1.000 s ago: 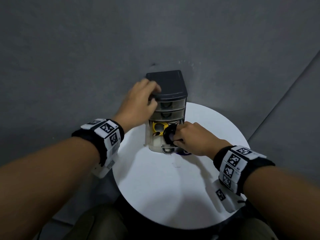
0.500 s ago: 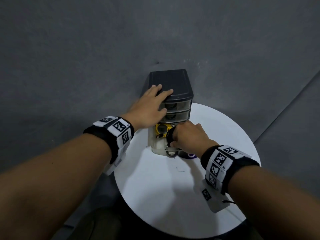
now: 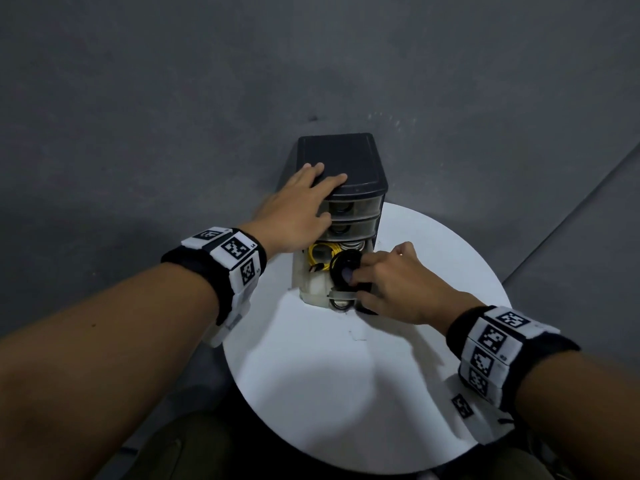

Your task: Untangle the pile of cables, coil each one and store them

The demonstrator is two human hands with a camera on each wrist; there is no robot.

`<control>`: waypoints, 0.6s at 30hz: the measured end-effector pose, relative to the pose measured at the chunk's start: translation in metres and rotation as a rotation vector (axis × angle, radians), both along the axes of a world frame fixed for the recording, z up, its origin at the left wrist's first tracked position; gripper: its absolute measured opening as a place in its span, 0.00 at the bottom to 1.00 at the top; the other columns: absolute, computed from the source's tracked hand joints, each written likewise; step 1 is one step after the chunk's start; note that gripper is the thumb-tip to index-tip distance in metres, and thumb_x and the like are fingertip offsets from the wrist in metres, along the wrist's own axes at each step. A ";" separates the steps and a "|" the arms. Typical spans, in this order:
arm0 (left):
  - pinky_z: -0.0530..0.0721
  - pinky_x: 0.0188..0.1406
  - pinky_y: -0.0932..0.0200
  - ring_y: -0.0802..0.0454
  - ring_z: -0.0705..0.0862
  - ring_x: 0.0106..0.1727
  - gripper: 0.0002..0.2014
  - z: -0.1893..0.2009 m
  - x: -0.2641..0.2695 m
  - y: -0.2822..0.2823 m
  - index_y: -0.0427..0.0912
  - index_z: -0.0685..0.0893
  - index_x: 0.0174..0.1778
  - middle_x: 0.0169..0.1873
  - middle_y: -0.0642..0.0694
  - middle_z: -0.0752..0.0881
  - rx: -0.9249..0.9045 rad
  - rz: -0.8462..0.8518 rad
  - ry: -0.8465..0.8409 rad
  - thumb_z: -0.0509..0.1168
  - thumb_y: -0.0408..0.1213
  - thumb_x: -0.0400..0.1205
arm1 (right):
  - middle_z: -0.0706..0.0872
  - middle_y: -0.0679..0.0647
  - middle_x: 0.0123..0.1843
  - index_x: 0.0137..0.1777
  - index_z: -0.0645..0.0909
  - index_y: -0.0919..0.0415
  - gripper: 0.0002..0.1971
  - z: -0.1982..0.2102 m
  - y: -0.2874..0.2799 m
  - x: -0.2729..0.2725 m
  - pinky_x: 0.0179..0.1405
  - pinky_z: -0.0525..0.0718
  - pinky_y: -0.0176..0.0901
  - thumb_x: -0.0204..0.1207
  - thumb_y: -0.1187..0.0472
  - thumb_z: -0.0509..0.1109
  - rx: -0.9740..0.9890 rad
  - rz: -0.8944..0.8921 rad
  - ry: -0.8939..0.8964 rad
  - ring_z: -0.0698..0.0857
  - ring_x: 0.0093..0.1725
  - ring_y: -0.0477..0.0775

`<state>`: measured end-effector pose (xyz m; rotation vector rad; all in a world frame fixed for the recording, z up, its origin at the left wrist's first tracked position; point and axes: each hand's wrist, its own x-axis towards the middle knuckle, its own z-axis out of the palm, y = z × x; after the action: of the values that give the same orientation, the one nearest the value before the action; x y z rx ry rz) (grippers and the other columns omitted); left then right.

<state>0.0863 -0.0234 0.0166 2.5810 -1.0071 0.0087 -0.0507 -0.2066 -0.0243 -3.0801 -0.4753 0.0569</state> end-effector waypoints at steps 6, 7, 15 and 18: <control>0.62 0.85 0.37 0.52 0.44 0.90 0.35 0.003 0.000 0.001 0.67 0.55 0.88 0.90 0.53 0.50 -0.034 0.000 0.050 0.59 0.40 0.86 | 0.79 0.44 0.49 0.47 0.81 0.45 0.09 0.003 0.000 0.007 0.53 0.64 0.53 0.79 0.42 0.66 -0.069 0.052 0.032 0.80 0.49 0.51; 0.62 0.85 0.38 0.53 0.45 0.90 0.35 0.004 -0.001 0.001 0.67 0.56 0.87 0.90 0.53 0.50 -0.039 0.002 0.056 0.59 0.39 0.86 | 0.79 0.43 0.49 0.47 0.82 0.44 0.09 0.002 0.000 0.009 0.53 0.64 0.53 0.80 0.42 0.66 -0.066 0.045 0.036 0.80 0.49 0.51; 0.62 0.85 0.36 0.53 0.46 0.90 0.35 0.006 -0.002 0.000 0.68 0.57 0.87 0.90 0.54 0.51 -0.054 0.019 0.079 0.60 0.38 0.85 | 0.77 0.49 0.61 0.61 0.76 0.50 0.20 -0.002 0.004 0.025 0.60 0.70 0.57 0.74 0.45 0.74 -0.059 -0.371 -0.224 0.75 0.62 0.56; 0.62 0.84 0.37 0.54 0.46 0.90 0.35 0.008 -0.002 0.000 0.67 0.58 0.87 0.90 0.55 0.52 -0.061 0.021 0.090 0.59 0.36 0.85 | 0.76 0.52 0.65 0.69 0.70 0.52 0.35 -0.005 -0.001 0.035 0.64 0.73 0.62 0.68 0.40 0.80 0.127 -0.638 -0.105 0.76 0.66 0.60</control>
<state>0.0842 -0.0233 0.0245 2.5128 -0.9334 -0.0692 -0.0159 -0.2076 -0.0290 -2.9552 0.4915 -0.1409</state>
